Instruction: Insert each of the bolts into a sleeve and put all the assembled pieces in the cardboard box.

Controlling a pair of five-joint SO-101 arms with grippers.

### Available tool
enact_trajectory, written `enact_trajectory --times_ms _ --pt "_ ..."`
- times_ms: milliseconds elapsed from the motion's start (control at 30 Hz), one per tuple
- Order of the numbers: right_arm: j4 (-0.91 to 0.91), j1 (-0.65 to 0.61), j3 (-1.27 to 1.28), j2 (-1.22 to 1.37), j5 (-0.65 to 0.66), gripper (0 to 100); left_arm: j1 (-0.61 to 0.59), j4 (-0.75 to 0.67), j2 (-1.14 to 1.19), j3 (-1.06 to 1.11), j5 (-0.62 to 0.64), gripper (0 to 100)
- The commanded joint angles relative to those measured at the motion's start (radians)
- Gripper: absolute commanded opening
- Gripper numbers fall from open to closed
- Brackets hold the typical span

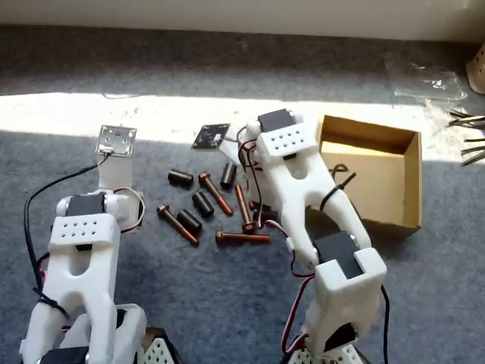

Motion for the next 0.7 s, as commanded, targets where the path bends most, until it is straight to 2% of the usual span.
enact_trajectory --times_ms 0,367,500,667 --pt "-0.059 -0.01 -0.048 -0.007 0.017 18.7 -0.059 -0.049 -0.008 -0.007 0.005 1" --pt "-0.09 -0.007 0.056 -0.007 0.201 18.7 -0.159 -0.112 -0.002 -0.004 0.005 1" --pt "-0.196 0.018 0.082 -0.007 0.172 18.7 -0.156 -0.121 -0.007 0.012 0.005 1" --pt "-0.303 0.018 0.139 -0.007 0.172 18.7 -0.12 -0.219 -0.007 0.079 0.005 1"
